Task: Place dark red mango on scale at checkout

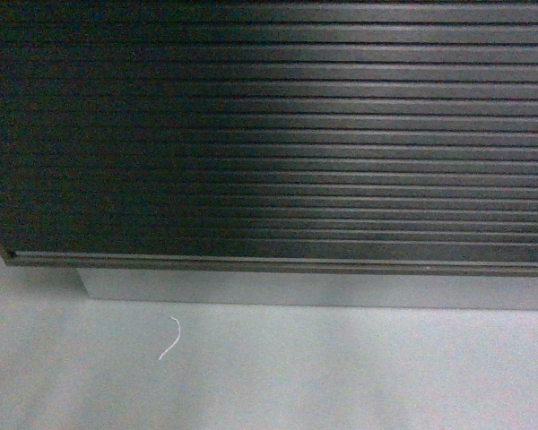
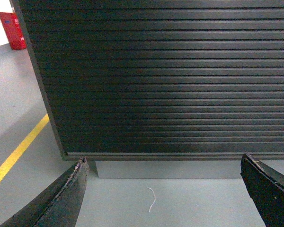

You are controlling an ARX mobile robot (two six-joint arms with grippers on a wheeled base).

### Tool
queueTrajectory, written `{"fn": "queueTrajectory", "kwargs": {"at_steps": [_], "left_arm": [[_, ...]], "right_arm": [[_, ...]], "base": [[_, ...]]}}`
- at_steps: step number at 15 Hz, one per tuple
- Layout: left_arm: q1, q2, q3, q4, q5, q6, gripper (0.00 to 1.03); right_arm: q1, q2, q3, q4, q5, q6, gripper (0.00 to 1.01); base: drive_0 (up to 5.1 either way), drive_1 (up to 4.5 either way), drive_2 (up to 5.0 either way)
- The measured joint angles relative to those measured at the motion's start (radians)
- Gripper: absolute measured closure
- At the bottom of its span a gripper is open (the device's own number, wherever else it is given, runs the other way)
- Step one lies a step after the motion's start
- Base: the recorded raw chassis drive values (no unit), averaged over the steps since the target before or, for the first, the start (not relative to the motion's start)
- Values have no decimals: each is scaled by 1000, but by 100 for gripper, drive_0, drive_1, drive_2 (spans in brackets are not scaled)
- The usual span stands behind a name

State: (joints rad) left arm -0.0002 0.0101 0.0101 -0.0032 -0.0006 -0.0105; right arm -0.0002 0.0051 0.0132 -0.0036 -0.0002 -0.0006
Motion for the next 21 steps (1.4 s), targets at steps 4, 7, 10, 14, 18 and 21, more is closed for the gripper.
{"fn": "queueTrajectory", "kwargs": {"at_steps": [4, 7, 10, 14, 18, 21], "left_arm": [[0, 0, 0, 0, 0, 0, 5], [0, 0, 0, 0, 0, 0, 5], [0, 0, 0, 0, 0, 0, 5], [0, 0, 0, 0, 0, 0, 5], [0, 0, 0, 0, 0, 0, 5], [0, 0, 0, 0, 0, 0, 5]], "right_arm": [[0, 0, 0, 0, 0, 0, 3], [0, 0, 0, -2, 0, 0, 3], [0, 0, 0, -1, 0, 0, 3], [0, 0, 0, 0, 0, 0, 3], [0, 0, 0, 0, 0, 0, 3], [0, 0, 0, -1, 0, 0, 3]], "base": [[-8, 216, -231], [-4, 221, -229], [-3, 223, -229], [-3, 223, -229], [3, 230, -224], [3, 230, -224]]}}
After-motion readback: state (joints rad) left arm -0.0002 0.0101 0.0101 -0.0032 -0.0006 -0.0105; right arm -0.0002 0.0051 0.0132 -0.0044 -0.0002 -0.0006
